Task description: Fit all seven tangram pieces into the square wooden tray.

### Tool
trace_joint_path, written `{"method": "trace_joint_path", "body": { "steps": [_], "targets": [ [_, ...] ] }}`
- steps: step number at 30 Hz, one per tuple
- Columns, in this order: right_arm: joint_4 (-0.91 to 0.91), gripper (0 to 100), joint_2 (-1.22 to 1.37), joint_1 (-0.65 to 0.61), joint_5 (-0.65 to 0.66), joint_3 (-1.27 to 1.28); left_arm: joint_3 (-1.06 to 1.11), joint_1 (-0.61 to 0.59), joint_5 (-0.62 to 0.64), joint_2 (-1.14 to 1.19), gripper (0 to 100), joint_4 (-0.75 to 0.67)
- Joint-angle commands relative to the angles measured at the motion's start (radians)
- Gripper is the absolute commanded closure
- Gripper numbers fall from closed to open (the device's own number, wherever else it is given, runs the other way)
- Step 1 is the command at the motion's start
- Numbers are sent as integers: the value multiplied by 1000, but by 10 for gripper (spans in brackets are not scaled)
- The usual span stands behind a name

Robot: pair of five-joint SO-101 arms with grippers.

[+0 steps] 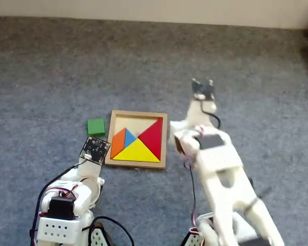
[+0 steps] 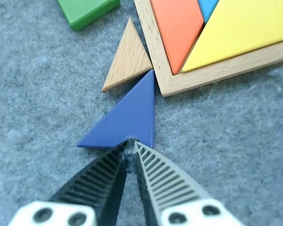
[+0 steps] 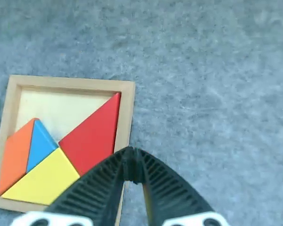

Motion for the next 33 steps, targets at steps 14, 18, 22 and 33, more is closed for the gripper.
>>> {"method": "trace_joint_path", "body": {
  "steps": [14, 18, 22, 33],
  "targets": [
    [-24, 986, -921, 162, 158, 610, 19, -1, -3, -38, 993, 6],
    [-22, 986, -1155, 162, 163, 776, 19, -1, -3, -38, 993, 6],
    [18, 986, -1188, 163, 158, 868, 19, -1, -3, -38, 993, 6],
    [297, 986, -1093, 157, 163, 862, 19, -1, -3, -38, 993, 6]
  ]
}}
